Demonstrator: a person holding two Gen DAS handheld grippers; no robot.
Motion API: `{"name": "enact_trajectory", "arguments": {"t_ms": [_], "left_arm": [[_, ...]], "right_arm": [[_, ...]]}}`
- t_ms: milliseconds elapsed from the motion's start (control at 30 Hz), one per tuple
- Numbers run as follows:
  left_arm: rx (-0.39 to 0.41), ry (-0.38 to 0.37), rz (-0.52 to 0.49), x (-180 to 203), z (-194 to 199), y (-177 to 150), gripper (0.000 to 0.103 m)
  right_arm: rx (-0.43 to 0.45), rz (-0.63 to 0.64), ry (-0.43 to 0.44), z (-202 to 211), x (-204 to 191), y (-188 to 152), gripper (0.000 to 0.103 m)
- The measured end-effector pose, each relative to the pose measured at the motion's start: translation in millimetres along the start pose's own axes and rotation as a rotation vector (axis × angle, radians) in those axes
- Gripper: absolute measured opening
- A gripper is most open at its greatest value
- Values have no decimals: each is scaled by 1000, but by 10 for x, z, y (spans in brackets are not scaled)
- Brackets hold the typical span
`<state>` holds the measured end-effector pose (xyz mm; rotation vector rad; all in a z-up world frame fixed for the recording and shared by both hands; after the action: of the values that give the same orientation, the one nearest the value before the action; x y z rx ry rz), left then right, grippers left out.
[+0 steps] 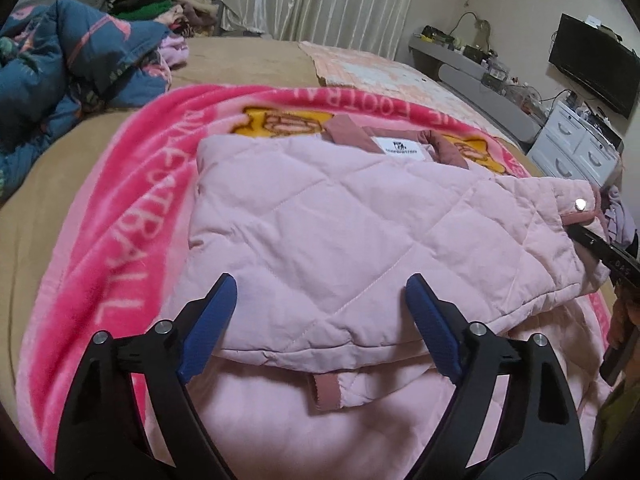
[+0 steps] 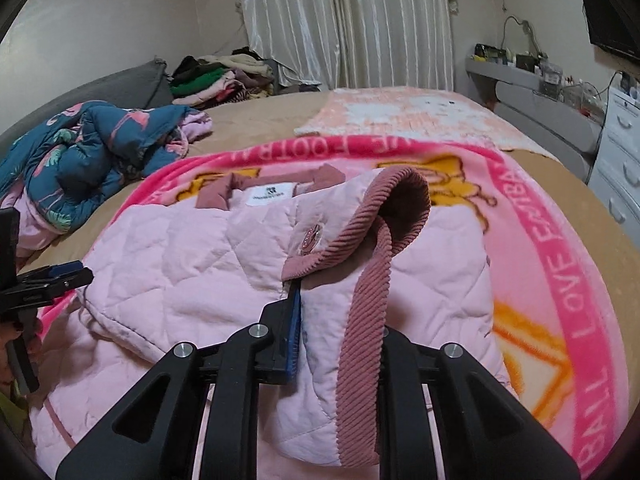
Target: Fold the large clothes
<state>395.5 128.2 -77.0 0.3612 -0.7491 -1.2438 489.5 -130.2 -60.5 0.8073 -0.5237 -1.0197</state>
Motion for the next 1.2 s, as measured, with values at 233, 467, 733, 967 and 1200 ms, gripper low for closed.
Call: {"name": "enact_trajectory", "arguments": {"t_ms": [233, 467, 733, 967, 1200], "left_arm": [[-54, 45, -4, -48, -156, -137, 79], [-61, 66, -11, -64, -196, -192, 79], [-69, 63, -2, -55, -214, -216, 80], [-70, 62, 0, -56, -222, -213, 80], [-71, 59, 1, -46, -224, -221, 80]], "right_arm": [[-42, -60, -18, -68, 90, -85, 44], [-14, -85, -110, 94, 225, -42, 64], [32, 102, -96, 195, -343, 192, 73], [-103, 171, 39, -316, -932, 242, 73], [-242, 91, 67, -799, -921, -43, 76]]}}
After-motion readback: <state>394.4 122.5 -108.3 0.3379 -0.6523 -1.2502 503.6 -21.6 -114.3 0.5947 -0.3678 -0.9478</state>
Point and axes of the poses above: each gripper's, at about its wrist camera, not at the fingertips, and z roughly against the way its jaws point, x to its right, y to its top, the point moved 7 cm from there along -z, roughly the way its jaws point, and after that the axes turned 10 degrees about z, right-handed, at the moved point
